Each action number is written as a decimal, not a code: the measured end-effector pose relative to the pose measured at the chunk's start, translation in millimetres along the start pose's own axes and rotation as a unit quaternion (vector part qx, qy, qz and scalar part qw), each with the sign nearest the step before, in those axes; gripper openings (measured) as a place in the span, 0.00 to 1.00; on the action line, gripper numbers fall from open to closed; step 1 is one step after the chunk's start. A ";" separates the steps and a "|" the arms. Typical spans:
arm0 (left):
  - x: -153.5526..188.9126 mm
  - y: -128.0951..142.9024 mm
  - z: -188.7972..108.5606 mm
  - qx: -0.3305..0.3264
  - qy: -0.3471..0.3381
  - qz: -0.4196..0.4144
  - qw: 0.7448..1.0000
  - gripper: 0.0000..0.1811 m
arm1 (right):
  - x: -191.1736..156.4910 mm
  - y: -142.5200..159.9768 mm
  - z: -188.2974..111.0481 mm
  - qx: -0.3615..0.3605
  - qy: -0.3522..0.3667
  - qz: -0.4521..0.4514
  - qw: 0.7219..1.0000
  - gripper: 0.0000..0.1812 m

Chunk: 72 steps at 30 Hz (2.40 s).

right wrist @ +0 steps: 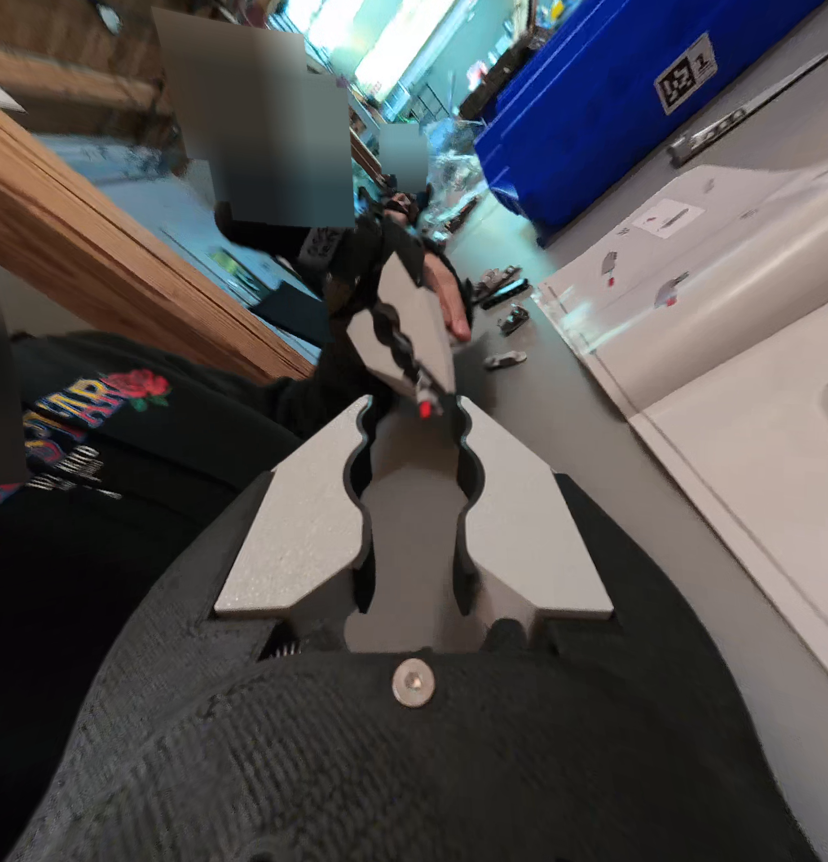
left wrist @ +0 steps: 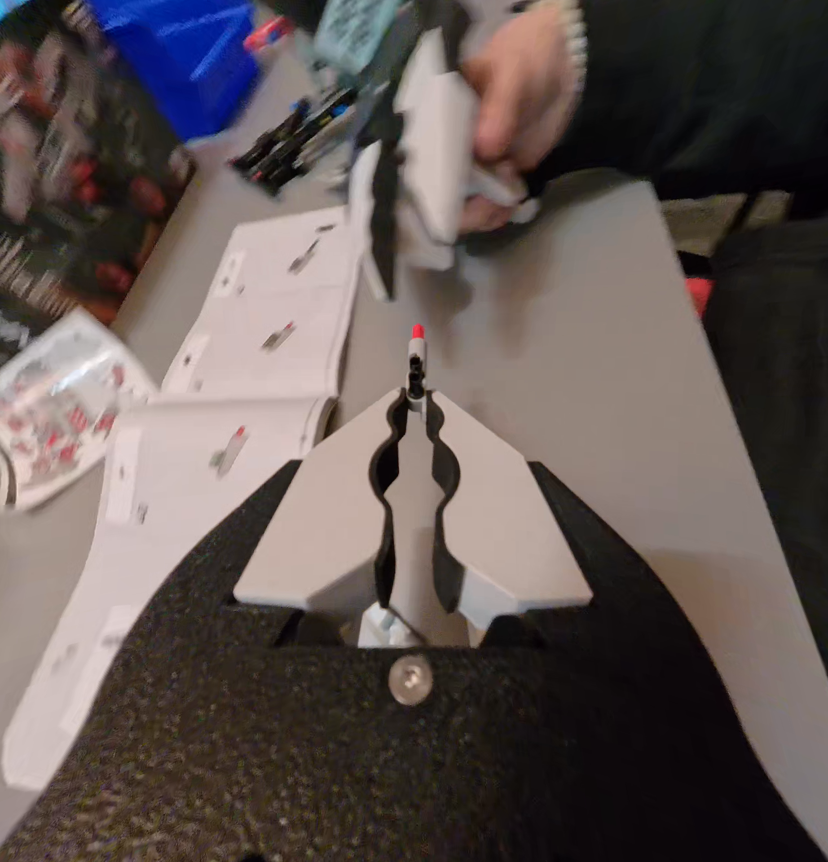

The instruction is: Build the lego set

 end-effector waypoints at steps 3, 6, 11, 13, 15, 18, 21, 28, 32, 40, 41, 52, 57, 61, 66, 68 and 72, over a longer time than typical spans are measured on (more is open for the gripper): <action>-9.9 6.5 -4.9 0.018 0.006 -0.085 0.996 0.02 | -6.3 -0.2 9.1 -0.043 0.064 -0.114 0.991 0.17; -13.5 10.6 -10.5 0.010 0.004 -0.105 0.994 0.02 | -9.5 -1.7 26.8 -0.067 0.118 -0.216 0.967 0.13; -18.0 14.8 -25.8 0.020 -0.006 -0.110 0.994 0.02 | -4.0 -10.6 46.6 -0.068 0.108 -0.253 0.959 0.09; -17.9 15.1 -32.8 0.033 0.005 -0.114 0.993 0.02 | -2.2 -14.6 51.6 -0.051 0.102 -0.251 0.961 0.13; -18.5 15.2 -37.2 0.036 0.002 -0.114 0.993 0.02 | -0.8 -17.7 55.5 -0.039 0.105 -0.261 0.959 0.17; -16.7 13.4 -39.7 0.051 0.014 -0.107 0.993 0.03 | -5.9 -19.8 62.9 -0.036 0.078 -0.285 0.955 0.10; -16.9 13.0 -40.1 0.063 0.024 -0.112 0.991 0.02 | -6.5 -19.3 72.3 -0.047 0.070 -0.312 0.946 0.04; -21.3 16.8 -54.0 0.068 -0.013 -0.100 0.993 0.08 | -1.0 -19.3 78.6 -0.064 0.074 -0.320 0.942 0.03; -21.5 11.1 -99.1 0.073 -0.053 -0.078 0.993 0.07 | 1.3 -18.5 69.1 -0.077 0.059 -0.284 0.954 0.03; -76.3 73.4 -234.4 -0.106 -0.306 -0.193 0.926 0.02 | 9.3 -16.7 55.4 -0.098 0.098 -0.235 0.962 0.03; -84.5 80.3 -241.7 -0.136 -0.302 -0.202 0.922 0.03 | 9.9 -16.5 55.1 -0.099 0.102 -0.231 0.963 0.03; -184.9 130.5 -197.9 -0.301 -0.072 -0.170 0.935 0.06 | 26.8 -11.5 61.9 -0.161 0.160 -0.162 0.960 0.03; -197.0 146.3 -178.7 -0.336 0.001 -0.132 0.933 0.02 | 30.4 -11.8 62.9 -0.165 0.180 -0.154 0.957 0.03; -197.3 159.0 -178.6 -0.367 0.001 -0.130 0.921 0.01 | 31.0 -13.0 61.4 -0.156 0.186 -0.152 0.958 0.03; -209.5 154.5 -183.3 -0.328 -0.053 -0.159 0.930 0.02 | 33.4 -14.5 60.3 -0.155 0.176 -0.133 0.963 0.03; -206.3 145.8 -173.6 -0.258 -0.017 -0.150 0.954 0.04 | 35.4 -15.0 60.1 -0.156 0.176 -0.122 0.964 0.03; -200.4 155.9 -161.2 -0.292 0.016 -0.123 0.948 0.07 | 36.6 -15.5 59.7 -0.156 0.173 -0.115 0.966 0.03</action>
Point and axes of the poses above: each gripper's, where its closed fingertips meet, z out along the fingers, y out of its underside, x = y × z across the jaws, the point moved 9 cm from there along -z, back along the fingers, and after that the axes turned 4 degrees about z, right-handed, at the moved point
